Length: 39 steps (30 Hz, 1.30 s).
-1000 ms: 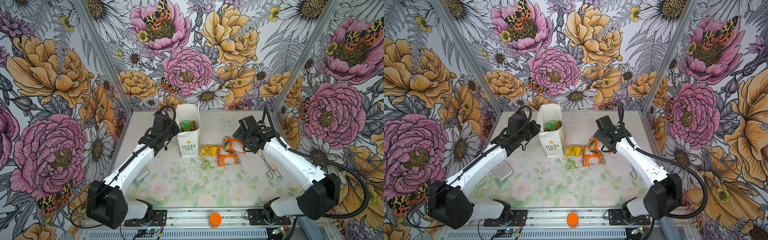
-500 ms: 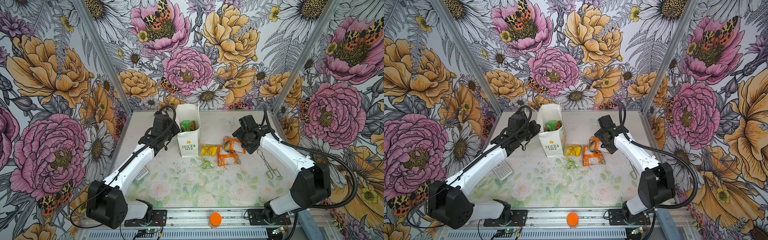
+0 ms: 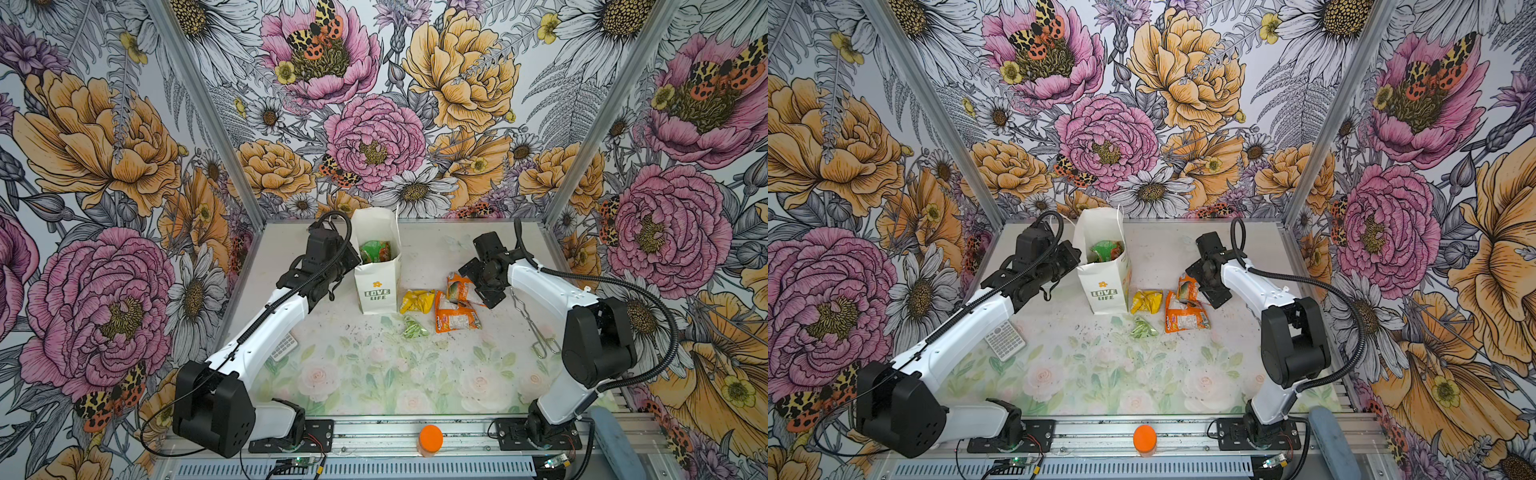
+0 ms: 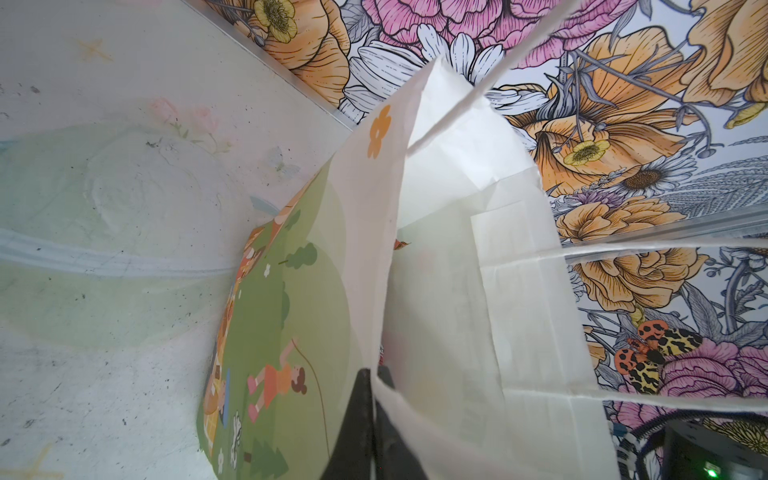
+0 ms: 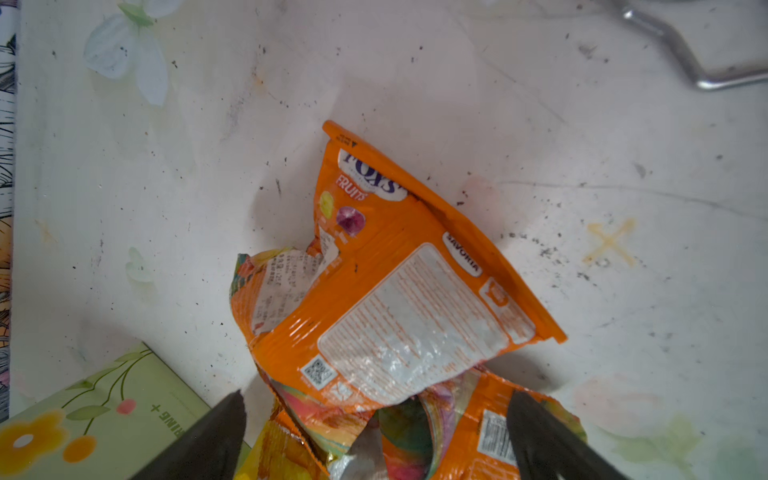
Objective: Place the snacks into the paper bag
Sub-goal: 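Lower the right gripper onto the orange Fox's Fruits candy packet, then close the right gripper on the orange Fox's packet and lift it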
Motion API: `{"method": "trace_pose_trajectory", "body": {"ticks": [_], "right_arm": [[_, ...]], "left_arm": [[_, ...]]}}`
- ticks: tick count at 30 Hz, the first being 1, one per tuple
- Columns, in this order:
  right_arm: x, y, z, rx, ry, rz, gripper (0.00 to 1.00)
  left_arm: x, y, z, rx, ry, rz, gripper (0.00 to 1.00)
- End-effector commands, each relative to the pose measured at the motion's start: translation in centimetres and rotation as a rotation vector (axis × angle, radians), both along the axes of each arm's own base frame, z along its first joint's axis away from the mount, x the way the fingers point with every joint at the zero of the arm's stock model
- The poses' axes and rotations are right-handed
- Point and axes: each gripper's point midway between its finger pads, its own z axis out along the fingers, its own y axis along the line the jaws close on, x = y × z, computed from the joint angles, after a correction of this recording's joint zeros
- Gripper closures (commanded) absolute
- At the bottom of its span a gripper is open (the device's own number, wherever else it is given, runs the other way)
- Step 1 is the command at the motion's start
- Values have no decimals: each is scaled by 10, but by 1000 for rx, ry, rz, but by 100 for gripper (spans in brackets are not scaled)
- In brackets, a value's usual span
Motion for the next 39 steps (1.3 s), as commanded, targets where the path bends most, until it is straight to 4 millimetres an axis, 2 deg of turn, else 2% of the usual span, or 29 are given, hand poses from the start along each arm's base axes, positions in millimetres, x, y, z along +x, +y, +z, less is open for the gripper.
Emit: {"method": "trace_pose_trajectory", "body": {"ticks": [1,17,22,35,39], "right_arm": [[12,5,-2,30,-15,-10,0],[24,9,-47,41,68,-1,0],[26,13,-54,50,82,19,0],[29,-6,-30,-59,-7,38,14],[29,-12,-23,-93,-31,47,21]], "left_arm": [[-5,5,-22,14,71,-2,100],[-3,7,-24,15,75,4,100],[-3,7,-24,16,74,4,100],[-5,11,-24,14,74,13,100],[-6,11,-24,14,75,14,100]]}}
